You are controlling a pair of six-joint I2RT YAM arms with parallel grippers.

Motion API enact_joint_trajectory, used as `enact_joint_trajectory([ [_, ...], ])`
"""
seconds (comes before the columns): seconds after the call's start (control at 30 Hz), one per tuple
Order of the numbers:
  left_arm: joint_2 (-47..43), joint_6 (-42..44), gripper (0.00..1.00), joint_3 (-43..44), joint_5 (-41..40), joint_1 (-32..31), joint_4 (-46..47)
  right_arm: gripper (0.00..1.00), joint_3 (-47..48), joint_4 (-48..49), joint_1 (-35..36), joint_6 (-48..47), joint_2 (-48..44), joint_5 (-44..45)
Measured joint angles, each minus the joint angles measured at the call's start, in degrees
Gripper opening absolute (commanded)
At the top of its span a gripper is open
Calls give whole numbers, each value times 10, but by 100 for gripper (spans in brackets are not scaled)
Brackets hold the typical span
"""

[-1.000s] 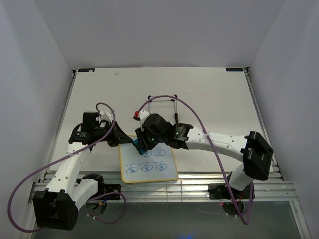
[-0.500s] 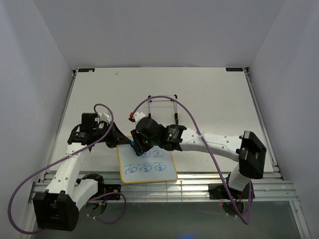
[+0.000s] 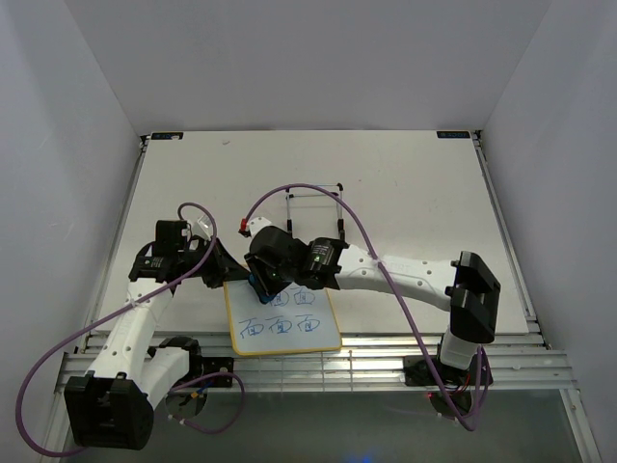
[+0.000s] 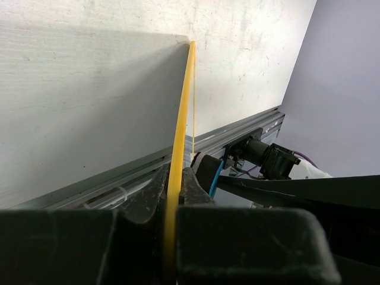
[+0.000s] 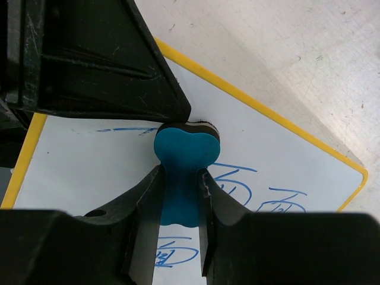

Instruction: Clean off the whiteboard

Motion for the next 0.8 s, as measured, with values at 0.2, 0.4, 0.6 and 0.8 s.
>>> enact_joint_trajectory([
  [0.2,-1,0,0,0,-1,0,0,13,0,3,0,3,0,-9],
  [0.4,-1,1,0,0,0,0,3,13,18,38,8,19,2,-67],
  [0.6,-2,9,0,0,10,-9,24,13,56,146,41,35,28,-134],
  [0.8,-3,8,0,-1,7,-21,39,13,29,193,73,36,62,-148],
])
